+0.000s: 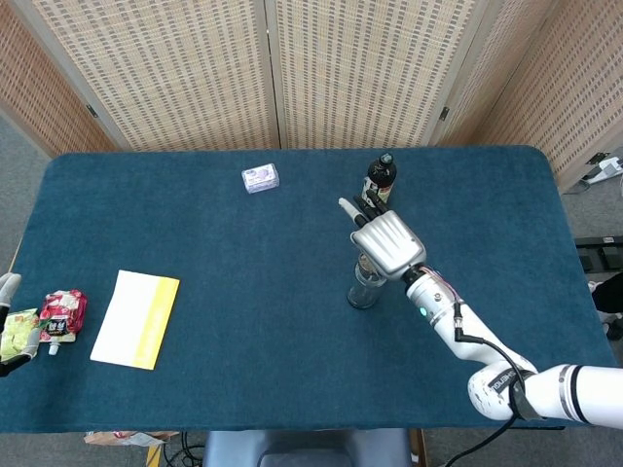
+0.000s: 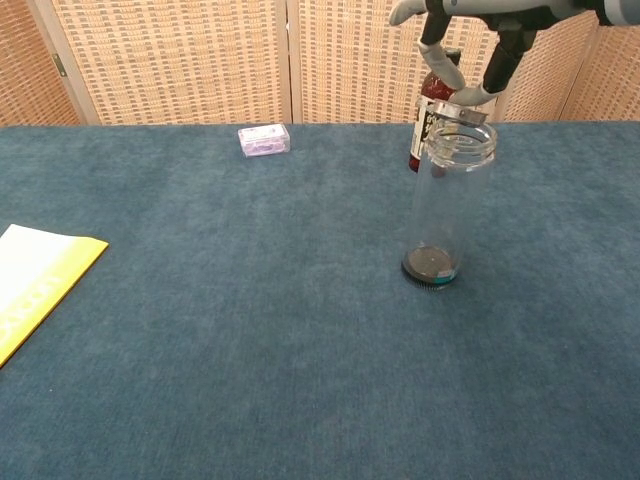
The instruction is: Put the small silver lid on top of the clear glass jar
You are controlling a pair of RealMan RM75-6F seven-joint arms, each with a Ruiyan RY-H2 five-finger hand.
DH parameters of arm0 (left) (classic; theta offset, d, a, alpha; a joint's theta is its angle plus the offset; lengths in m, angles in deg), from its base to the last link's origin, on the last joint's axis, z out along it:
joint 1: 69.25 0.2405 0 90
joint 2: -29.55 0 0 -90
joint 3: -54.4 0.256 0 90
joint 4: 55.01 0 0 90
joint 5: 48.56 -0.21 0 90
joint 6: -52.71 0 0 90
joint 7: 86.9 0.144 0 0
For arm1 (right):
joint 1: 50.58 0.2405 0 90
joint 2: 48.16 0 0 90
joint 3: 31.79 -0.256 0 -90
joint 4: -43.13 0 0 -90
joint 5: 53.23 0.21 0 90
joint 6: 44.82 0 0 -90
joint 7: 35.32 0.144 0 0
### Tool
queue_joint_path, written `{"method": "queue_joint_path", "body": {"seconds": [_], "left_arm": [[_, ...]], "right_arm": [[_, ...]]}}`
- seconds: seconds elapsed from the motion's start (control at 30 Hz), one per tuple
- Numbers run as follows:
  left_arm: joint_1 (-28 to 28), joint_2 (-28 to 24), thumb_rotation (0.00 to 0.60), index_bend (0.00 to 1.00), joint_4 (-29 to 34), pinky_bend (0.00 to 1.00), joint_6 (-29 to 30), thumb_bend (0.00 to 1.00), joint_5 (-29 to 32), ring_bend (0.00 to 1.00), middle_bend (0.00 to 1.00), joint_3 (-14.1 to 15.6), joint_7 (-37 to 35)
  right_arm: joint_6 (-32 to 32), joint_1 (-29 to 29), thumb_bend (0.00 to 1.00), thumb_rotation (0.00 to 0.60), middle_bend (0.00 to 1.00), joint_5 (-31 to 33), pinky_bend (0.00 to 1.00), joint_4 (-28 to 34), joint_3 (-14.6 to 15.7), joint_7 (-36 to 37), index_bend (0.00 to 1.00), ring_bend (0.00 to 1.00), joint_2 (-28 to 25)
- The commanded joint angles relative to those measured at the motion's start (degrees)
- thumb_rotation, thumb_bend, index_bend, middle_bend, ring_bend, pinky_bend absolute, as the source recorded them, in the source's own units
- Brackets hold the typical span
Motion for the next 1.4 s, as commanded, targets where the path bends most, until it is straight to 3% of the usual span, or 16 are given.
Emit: {"method": "queue_joint_path", "body": {"seconds": [0.03, 0.37, 0.67, 0.87, 1.13, 1.4], "left_arm": [[0.0, 0.0, 0.6, 0.0, -0.1, 0.11, -0.1, 0.35, 0.1, 0.0, 0.08, 0.0, 0.0], [0.0, 0.1, 0.6, 0.0, 0.0, 0.11, 0.0, 0.35, 0.2, 0.0, 0.08, -0.2, 0.2], [0.0, 0.0, 0.6, 0.0, -0.2, 0.11, 0.2, 0.35, 0.1, 0.0, 0.08, -0.3, -0.7], [0.1, 0.0, 0.6, 0.0, -0.2, 0.11, 0.2, 0.35, 0.0, 0.0, 0.08, -0.3, -0.8], [0.0, 0.1, 0.6, 0.0, -0.3, 0.11, 0.1, 0.35, 0.2, 0.0, 0.08, -0.4, -0.6], [0.0, 0.4, 0.6, 0.0, -0.6, 0.11, 0.1, 0.35, 0.3, 0.0, 0.08, -0.5, -0.1]], "right_arm": [[-0.1, -0.1, 0.38, 0.6, 0.02, -0.3, 0.0, 0.0, 0.2, 0.2, 0.67, 0.0, -0.1], [0.7, 0.2, 0.38, 0.6, 0.02, 0.1, 0.0, -0.6, 1.1, 0.1, 0.66, 0.0, -0.2], [0.5, 1.8, 0.33, 0.6, 0.0, 4.8, 0.0, 1.2, 2.4, -3.4, 0.31, 0.0, -1.0], [-0.4, 3.1, 0.32, 0.6, 0.0, 8.3, 0.0, 2.9, 3.2, -5.9, 0.15, 0.0, -1.8], [-1.5, 2.8, 0.32, 0.6, 0.0, 7.6, 0.0, 5.1, 2.6, -3.9, 0.13, 0.0, -3.5], [0.1, -1.3, 0.31, 0.6, 0.0, 0.5, 0.0, 10.4, 3.4, 2.8, 0.13, 0.0, -9.6]]}}
